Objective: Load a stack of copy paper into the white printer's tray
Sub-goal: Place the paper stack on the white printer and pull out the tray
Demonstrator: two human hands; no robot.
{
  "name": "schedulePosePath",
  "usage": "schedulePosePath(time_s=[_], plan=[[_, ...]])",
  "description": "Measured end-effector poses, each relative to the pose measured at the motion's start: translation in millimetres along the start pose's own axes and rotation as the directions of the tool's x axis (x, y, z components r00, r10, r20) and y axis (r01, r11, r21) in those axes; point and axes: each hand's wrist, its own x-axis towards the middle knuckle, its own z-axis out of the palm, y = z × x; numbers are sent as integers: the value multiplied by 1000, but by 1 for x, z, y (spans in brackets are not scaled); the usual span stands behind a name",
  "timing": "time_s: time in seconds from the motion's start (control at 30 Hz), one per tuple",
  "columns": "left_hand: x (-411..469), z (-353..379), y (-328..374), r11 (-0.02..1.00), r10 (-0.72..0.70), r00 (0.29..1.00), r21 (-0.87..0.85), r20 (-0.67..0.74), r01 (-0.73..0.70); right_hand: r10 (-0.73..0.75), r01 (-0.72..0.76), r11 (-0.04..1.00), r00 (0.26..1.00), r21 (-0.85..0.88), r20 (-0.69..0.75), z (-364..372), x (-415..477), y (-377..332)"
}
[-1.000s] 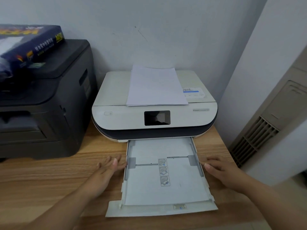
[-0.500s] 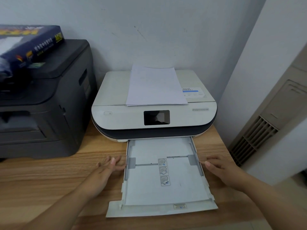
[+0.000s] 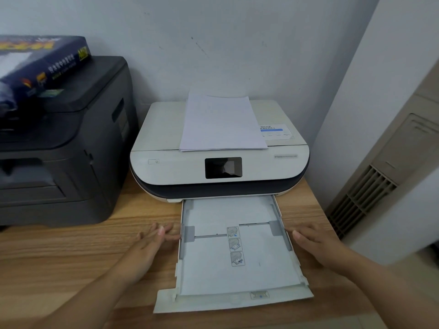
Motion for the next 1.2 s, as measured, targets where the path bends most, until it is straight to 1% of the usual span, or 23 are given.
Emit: schedulePosePath(time_s=[0.1,0.23,0.3,0.47,0.6,0.77,0.97,1.2], plan=[[2,-1,-7,1000,16,1000,24,-7,-16,9,-9,1000,1000,5,-15,2,-1,1],[1,0,-2,1000,0,1000,19,11,-1,19,-19,998,1000,-53,4,2,-3,0],[1,0,-4,1000,14,1000,17,-3,-14,15,-14,998,1000,-61,15,1,-3,0],[1,0,-5,999,23,1000,32,-8,-23,10,-10,1000,1000,-22,11,0,-4,-1],[1,1,-4,999,41,999,28,-21,-40,11,-9,999,999,-41,38,-2,-3,0],[1,0,-5,998,48,999,34,-21,-48,9,-10,1000,999,14,51,-4,-4,-2],[0,-1,-3,997,37,999,67,-2,-37,-8,8,1000,998,3,65,-5,-5,-3],[-4,-3,6,998,15,1000,56,16,-16,-18,19,1000,992,-10,128,-10,-8,-6]])
